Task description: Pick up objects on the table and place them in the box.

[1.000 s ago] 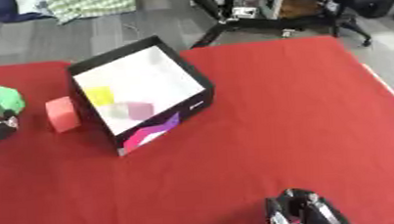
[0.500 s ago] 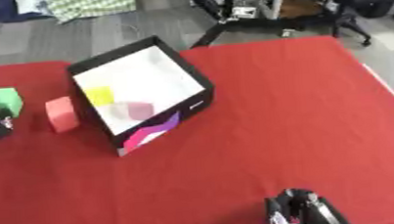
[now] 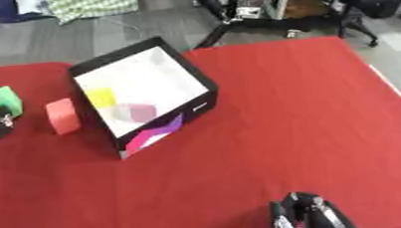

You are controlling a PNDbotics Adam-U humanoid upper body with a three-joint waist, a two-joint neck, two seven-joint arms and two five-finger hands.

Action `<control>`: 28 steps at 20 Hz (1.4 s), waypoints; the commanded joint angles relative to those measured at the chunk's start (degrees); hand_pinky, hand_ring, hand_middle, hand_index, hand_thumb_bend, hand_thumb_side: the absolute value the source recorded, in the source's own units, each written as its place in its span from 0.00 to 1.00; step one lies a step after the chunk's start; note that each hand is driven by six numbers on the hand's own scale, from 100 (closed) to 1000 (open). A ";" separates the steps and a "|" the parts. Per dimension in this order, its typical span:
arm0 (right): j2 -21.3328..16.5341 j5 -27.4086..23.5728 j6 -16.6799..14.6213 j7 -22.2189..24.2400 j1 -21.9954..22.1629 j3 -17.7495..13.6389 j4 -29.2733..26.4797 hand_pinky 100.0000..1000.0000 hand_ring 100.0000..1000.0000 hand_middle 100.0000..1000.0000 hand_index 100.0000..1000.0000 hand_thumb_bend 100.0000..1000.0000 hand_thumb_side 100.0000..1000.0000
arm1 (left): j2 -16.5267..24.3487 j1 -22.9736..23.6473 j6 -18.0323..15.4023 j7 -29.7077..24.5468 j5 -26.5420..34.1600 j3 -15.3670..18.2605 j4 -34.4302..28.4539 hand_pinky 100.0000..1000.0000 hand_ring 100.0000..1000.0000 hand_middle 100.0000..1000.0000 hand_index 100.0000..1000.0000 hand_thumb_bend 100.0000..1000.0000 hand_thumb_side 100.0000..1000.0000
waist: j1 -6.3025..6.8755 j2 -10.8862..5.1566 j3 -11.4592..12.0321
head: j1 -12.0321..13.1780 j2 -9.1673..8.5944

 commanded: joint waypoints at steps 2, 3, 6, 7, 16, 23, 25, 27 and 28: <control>-0.13 0.18 -0.15 0.08 -0.09 -0.18 -1.20 0.84 0.41 0.14 0.40 0.00 0.11 | 2.39 -1.05 0.11 0.58 0.90 -0.11 -2.80 0.44 0.15 0.05 0.36 0.00 0.16 | -0.40 -0.14 0.03 | -0.19 -0.57; -0.15 0.16 -0.16 0.07 -0.08 -0.19 -1.20 0.84 0.41 0.14 0.40 0.00 0.11 | 2.67 -1.12 0.12 0.50 1.09 -0.24 -3.66 0.44 0.15 0.05 0.35 0.00 0.16 | -0.39 -0.18 0.02 | -0.18 -0.58; -0.23 0.13 -0.19 0.08 0.01 -0.20 -1.17 0.84 0.41 0.14 0.40 0.00 0.11 | 3.53 -1.89 0.31 0.08 1.81 -0.65 -6.73 0.44 0.14 0.05 0.35 0.00 0.18 | -0.34 -0.36 0.05 | -0.17 -0.57; -0.26 0.11 -0.22 0.09 0.02 -0.20 -1.17 0.84 0.41 0.14 0.40 0.00 0.11 | 3.81 -2.13 0.43 -0.12 2.11 -0.78 -7.77 0.44 0.14 0.05 0.35 0.00 0.18 | -0.32 -0.41 0.05 | -0.20 -0.60; -0.57 -0.03 -0.31 0.17 0.23 -0.19 -1.12 0.84 0.41 0.14 0.40 0.00 0.11 | 4.32 -5.52 -1.08 -5.23 2.47 -5.18 -19.20 0.45 0.15 0.05 0.35 0.00 0.14 | -0.14 -0.91 0.04 | 0.01 -0.75; -0.62 -0.11 -0.30 0.28 0.30 -0.10 -1.05 0.84 0.41 0.14 0.40 0.00 0.11 | -0.09 -9.69 -5.18 -12.11 -2.36 -10.48 -23.45 0.46 0.16 0.06 0.36 0.00 0.10 | -0.23 -1.03 -0.05 | 0.31 -0.53; -0.62 -0.15 -0.29 0.31 0.26 -0.08 -1.03 0.84 0.41 0.14 0.40 0.00 0.11 | -1.69 -10.48 -6.24 -13.48 -3.68 -11.76 -23.42 0.46 0.16 0.06 0.36 0.00 0.10 | -0.26 -1.03 -0.10 | 0.33 -0.52; -0.62 -0.21 -0.29 0.34 0.19 -0.06 -1.03 0.84 0.41 0.14 0.40 0.00 0.11 | -3.29 -11.04 -7.55 -14.53 -5.16 -13.17 -22.99 0.47 0.16 0.06 0.36 0.00 0.09 | -0.30 -1.02 -0.17 | 0.28 -0.47; -0.62 -0.26 -0.30 0.37 0.15 -0.04 -1.04 0.84 0.41 0.14 0.40 0.00 0.11 | -4.01 -11.17 -8.20 -14.98 -5.97 -13.74 -22.60 0.47 0.17 0.07 0.35 0.00 0.09 | -0.31 -1.01 -0.21 | 0.25 -0.46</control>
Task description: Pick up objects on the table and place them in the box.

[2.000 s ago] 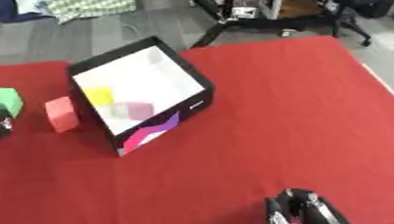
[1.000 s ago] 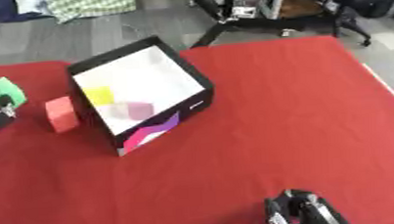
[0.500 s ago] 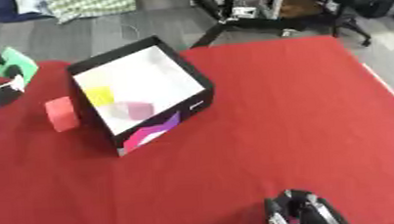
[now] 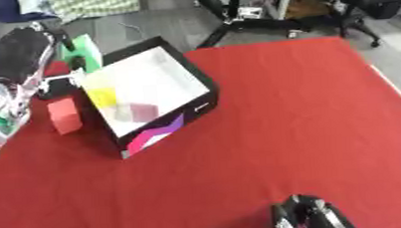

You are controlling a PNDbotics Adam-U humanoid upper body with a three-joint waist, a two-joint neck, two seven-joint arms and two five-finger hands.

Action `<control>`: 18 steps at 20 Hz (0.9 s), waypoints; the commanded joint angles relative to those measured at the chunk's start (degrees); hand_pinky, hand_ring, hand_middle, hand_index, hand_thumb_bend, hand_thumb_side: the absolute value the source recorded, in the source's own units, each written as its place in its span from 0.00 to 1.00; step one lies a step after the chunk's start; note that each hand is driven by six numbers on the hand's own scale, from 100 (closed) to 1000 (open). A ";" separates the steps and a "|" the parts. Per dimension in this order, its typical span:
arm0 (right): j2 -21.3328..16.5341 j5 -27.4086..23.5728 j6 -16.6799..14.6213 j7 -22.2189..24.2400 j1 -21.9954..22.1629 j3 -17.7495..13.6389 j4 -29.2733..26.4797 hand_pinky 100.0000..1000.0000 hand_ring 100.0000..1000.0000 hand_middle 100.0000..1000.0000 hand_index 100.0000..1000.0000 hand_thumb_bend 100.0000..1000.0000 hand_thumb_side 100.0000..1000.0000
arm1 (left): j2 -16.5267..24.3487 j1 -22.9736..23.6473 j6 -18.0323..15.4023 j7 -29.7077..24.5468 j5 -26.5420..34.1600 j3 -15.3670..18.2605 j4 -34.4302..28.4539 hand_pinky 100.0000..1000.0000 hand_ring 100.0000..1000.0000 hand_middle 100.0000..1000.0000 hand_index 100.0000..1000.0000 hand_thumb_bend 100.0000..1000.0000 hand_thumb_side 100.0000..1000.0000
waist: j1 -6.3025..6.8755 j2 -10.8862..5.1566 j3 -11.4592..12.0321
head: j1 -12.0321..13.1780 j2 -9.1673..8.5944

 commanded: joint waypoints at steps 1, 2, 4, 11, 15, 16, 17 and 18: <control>-0.59 -0.29 -0.10 0.15 -0.24 -0.02 -1.04 0.84 0.41 0.14 0.40 0.00 0.11 | -1.65 -1.69 -1.98 -1.62 -2.66 -1.49 0.33 0.47 0.17 0.07 0.35 0.00 0.09 | -0.33 -0.93 -0.09 | -0.07 -0.46; -0.59 -0.33 -0.09 0.17 -0.28 -0.01 -1.04 0.84 0.41 0.14 0.40 0.00 0.11 | -2.36 -1.68 -2.52 -1.97 -3.43 -1.89 1.04 0.48 0.17 0.07 0.35 0.00 0.09 | -0.35 -0.91 -0.12 | -0.10 -0.46; -0.58 -0.38 -0.05 0.22 -0.33 0.01 -1.03 0.84 0.41 0.14 0.40 0.00 0.11 | -3.75 -1.54 -3.75 -2.72 -4.78 -2.55 2.89 0.50 0.19 0.09 0.37 0.00 0.10 | -0.39 -0.88 -0.12 | -0.14 -0.42; -0.57 -0.38 0.03 0.31 -0.44 0.08 -1.04 0.84 0.41 0.14 0.40 0.00 0.11 | -5.40 -0.90 -6.19 -3.30 -6.26 -3.22 5.54 0.72 0.63 0.71 0.89 0.00 0.49 | -0.36 -0.76 -0.22 | -0.04 -0.45; -0.51 -0.45 0.07 0.32 -0.49 0.02 -1.04 0.84 0.41 0.14 0.40 0.00 0.11 | -5.63 -0.30 -8.84 -3.91 -7.24 -3.81 5.85 0.79 0.75 0.84 0.98 0.06 0.88 | -0.34 -0.72 -0.20 | -0.33 -0.53; -0.49 -0.41 0.09 0.32 -0.47 0.02 -1.03 0.84 0.41 0.14 0.40 0.00 0.11 | -5.54 -0.34 -8.94 -3.51 -7.27 -3.60 5.68 0.80 0.76 0.85 0.99 0.09 0.95 | -0.34 -0.71 -0.16 | -0.32 -0.51; -0.49 -0.37 0.12 0.33 -0.45 0.02 -1.01 0.84 0.41 0.14 0.40 0.00 0.11 | -5.39 -0.40 -8.84 -3.10 -7.20 -3.38 5.46 0.80 0.76 0.86 0.99 0.11 1.00 | -0.33 -0.72 -0.10 | -0.22 -0.41; -0.50 -0.34 0.12 0.34 -0.44 0.03 -1.00 0.84 0.41 0.14 0.40 0.00 0.11 | -5.26 -0.40 -8.64 -2.75 -7.03 -3.21 5.26 0.80 0.76 0.86 0.99 0.13 1.00 | -0.31 -0.77 -0.05 | -0.18 -0.36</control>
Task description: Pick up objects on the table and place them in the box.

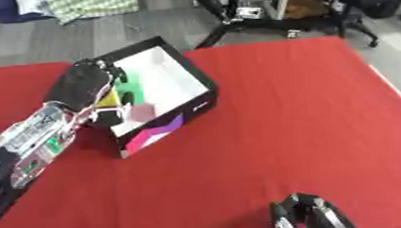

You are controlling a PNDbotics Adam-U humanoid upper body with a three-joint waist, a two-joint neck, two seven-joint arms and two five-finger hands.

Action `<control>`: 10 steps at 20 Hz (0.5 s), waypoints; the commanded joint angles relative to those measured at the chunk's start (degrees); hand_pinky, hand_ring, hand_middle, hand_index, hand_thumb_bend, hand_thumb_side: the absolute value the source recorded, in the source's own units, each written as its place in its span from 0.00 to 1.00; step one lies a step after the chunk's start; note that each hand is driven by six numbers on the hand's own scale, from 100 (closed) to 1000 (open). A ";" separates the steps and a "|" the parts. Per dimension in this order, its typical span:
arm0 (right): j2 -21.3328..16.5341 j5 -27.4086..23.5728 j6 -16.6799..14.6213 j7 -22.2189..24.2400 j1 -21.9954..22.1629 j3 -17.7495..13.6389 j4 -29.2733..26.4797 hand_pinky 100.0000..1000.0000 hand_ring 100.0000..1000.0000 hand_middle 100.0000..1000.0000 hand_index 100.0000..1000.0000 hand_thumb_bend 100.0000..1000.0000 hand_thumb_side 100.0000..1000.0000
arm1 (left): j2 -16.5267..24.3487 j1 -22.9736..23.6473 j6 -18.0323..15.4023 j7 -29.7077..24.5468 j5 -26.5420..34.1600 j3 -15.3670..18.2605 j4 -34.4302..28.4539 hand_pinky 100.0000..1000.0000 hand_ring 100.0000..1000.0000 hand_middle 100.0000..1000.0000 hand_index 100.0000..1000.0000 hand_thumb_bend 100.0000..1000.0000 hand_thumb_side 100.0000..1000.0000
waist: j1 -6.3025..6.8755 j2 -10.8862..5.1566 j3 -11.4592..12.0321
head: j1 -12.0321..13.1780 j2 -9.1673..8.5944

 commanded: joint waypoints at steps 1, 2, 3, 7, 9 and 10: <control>-0.52 -0.27 -0.09 0.09 -0.12 0.01 -1.00 0.84 0.41 0.14 0.40 0.00 0.11 | 0.93 -0.93 0.09 0.99 0.23 1.02 -1.18 0.80 0.76 0.86 0.99 0.14 1.00 | -0.29 -0.82 0.03 | -0.13 -0.43; -0.53 -0.28 -0.09 0.08 -0.11 0.01 -0.99 0.84 0.41 0.14 0.40 0.00 0.11 | 1.03 -0.89 0.29 1.18 0.50 1.04 -1.29 0.80 0.76 0.86 0.99 0.15 1.00 | -0.28 -0.85 0.01 | -0.18 -0.50; -0.53 -0.29 -0.09 0.06 -0.08 -0.01 -0.98 0.84 0.41 0.14 0.40 0.00 0.11 | 1.12 -0.87 0.51 1.40 0.74 1.07 -1.41 0.80 0.76 0.86 0.99 0.16 1.00 | -0.28 -0.87 0.03 | -0.23 -0.54; -0.52 -0.19 -0.06 0.08 -0.01 0.01 -0.95 0.84 0.41 0.14 0.40 0.00 0.11 | 1.59 -0.88 1.03 2.28 1.39 1.10 -2.48 0.80 0.76 0.86 0.99 0.18 1.00 | -0.26 -0.90 0.14 | -0.09 -0.22; -0.58 -0.23 -0.10 0.09 0.01 0.01 -0.94 0.84 0.41 0.14 0.40 0.00 0.11 | 1.88 -0.81 1.40 2.44 1.89 1.28 -3.26 0.80 0.76 0.86 0.99 0.16 1.00 | -0.22 -1.06 0.11 | -0.22 -0.22; -0.62 -0.27 -0.12 0.08 0.04 0.00 -0.92 0.84 0.41 0.14 0.40 0.00 0.11 | 2.05 -0.78 1.65 2.45 2.32 1.42 -3.78 0.80 0.76 0.86 0.99 0.16 1.00 | -0.20 -1.15 0.07 | -0.36 -0.33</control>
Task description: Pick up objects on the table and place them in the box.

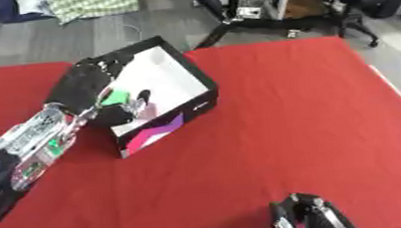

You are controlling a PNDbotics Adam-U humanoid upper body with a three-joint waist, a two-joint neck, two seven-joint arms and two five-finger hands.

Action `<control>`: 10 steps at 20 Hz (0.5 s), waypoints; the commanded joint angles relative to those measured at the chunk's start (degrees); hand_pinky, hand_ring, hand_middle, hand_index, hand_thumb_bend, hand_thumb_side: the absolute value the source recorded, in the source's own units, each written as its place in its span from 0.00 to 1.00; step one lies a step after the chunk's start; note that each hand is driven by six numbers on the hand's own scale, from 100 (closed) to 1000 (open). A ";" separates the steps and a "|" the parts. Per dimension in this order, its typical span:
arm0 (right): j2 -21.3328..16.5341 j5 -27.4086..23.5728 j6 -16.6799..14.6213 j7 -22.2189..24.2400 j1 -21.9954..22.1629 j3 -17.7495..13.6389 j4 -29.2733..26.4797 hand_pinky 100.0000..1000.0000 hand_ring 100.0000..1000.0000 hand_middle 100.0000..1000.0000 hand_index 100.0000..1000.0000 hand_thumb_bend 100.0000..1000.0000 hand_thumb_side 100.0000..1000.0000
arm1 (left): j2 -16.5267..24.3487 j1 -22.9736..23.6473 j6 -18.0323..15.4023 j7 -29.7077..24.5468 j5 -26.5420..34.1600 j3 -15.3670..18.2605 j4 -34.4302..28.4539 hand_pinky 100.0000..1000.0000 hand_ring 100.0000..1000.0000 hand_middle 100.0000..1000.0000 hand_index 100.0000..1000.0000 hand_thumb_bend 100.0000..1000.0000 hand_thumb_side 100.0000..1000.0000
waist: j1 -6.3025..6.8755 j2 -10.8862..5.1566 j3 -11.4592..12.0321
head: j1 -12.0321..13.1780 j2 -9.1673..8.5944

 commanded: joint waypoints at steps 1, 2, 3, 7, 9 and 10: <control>-0.63 -0.30 -0.15 0.05 0.05 0.00 -0.91 0.84 0.41 0.14 0.40 0.00 0.11 | 1.86 -0.86 0.73 0.35 1.35 1.18 -2.50 0.80 0.76 0.86 0.99 0.16 1.00 | -0.18 -1.19 -0.01 | -0.42 -0.48; -0.62 -0.30 -0.15 0.05 0.06 -0.02 -0.89 0.84 0.41 0.14 0.40 0.00 0.11 | 2.22 -0.89 1.02 0.27 1.85 1.34 -3.29 0.80 0.76 0.86 0.99 0.16 1.00 | -0.17 -1.19 0.01 | -0.41 -0.52; -0.62 -0.27 -0.12 0.03 0.06 -0.04 -0.86 0.84 0.41 0.14 0.40 0.00 0.11 | 2.70 -0.94 1.37 0.18 2.39 1.59 -4.20 0.80 0.75 0.86 0.99 0.16 1.00 | -0.15 -1.19 0.04 | -0.41 -0.36; -0.68 -0.26 -0.12 -0.06 -0.07 -0.17 -0.83 0.84 0.41 0.14 0.40 0.00 0.11 | 5.93 -0.15 1.98 -1.46 4.59 2.29 -8.71 0.81 0.77 0.85 1.00 0.07 1.00 | 0.10 -1.32 0.05 | -0.86 -0.07; -0.77 -0.27 -0.09 -0.16 -0.03 -0.24 -0.77 0.84 0.41 0.14 0.40 0.00 0.11 | 7.58 0.62 0.91 -3.17 6.22 2.32 -10.24 0.81 0.77 0.85 1.00 0.07 1.00 | 0.25 -1.45 0.02 | -1.03 -0.07; -0.79 -0.27 -0.09 -0.19 -0.02 -0.26 -0.76 0.84 0.41 0.14 0.40 0.00 0.11 | 8.08 0.74 0.53 -4.05 7.03 2.47 -10.71 0.82 0.78 0.86 1.00 0.05 1.00 | 0.29 -1.47 0.01 | -1.08 -0.10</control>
